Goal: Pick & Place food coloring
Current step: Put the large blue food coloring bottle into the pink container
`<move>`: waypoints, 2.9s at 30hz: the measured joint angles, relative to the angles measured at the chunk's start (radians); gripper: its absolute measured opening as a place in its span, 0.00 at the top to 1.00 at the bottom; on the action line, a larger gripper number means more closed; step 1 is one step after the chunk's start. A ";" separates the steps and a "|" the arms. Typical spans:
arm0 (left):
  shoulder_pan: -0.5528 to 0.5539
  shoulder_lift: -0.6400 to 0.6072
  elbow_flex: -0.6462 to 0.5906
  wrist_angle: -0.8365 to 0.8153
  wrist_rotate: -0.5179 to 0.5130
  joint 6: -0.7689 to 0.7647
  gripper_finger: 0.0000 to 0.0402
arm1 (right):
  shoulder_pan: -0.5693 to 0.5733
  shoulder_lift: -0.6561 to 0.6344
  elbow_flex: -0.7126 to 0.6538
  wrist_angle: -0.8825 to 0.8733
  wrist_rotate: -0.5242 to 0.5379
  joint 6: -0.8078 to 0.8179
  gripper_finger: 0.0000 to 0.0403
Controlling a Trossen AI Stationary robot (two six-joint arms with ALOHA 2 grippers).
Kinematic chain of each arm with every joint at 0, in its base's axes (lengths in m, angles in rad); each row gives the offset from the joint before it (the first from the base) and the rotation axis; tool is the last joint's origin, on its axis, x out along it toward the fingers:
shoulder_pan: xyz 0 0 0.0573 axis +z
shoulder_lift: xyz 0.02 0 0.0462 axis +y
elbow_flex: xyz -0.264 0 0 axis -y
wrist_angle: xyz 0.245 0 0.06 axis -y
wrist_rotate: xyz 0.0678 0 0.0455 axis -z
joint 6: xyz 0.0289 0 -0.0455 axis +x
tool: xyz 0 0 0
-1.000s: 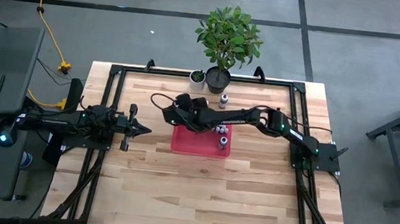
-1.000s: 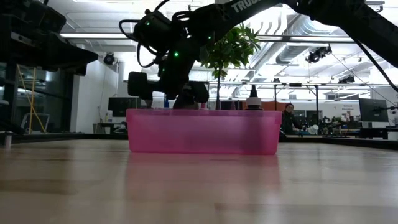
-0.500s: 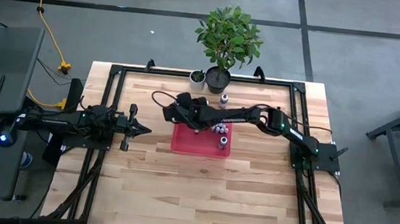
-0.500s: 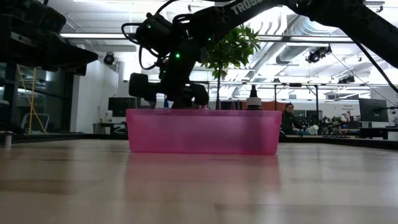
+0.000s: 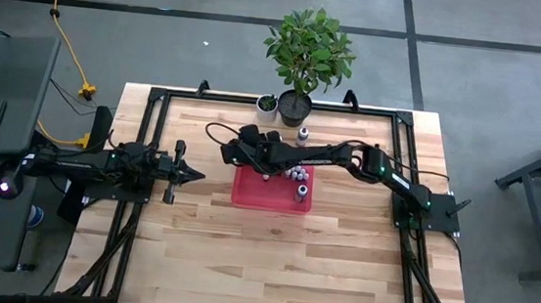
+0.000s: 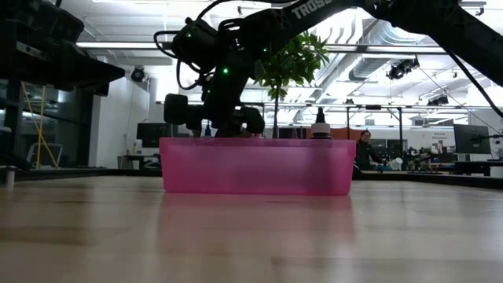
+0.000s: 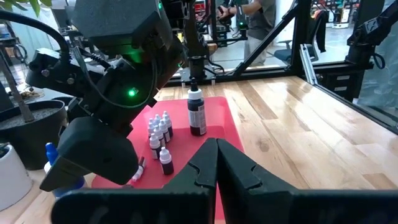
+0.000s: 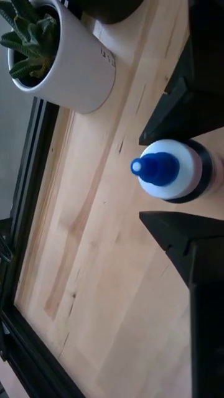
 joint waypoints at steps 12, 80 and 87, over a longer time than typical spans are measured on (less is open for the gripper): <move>0.000 0.000 0.000 0.000 -0.001 0.000 1.00 | 0.000 0.000 0.000 0.000 0.000 -0.003 0.70; 0.000 0.000 0.000 0.001 -0.002 0.000 1.00 | 0.130 -0.262 0.002 -0.067 -0.004 -0.158 0.70; 0.000 0.000 0.000 0.001 -0.002 0.000 1.00 | 0.180 -0.262 0.002 -0.142 -0.082 -0.109 0.70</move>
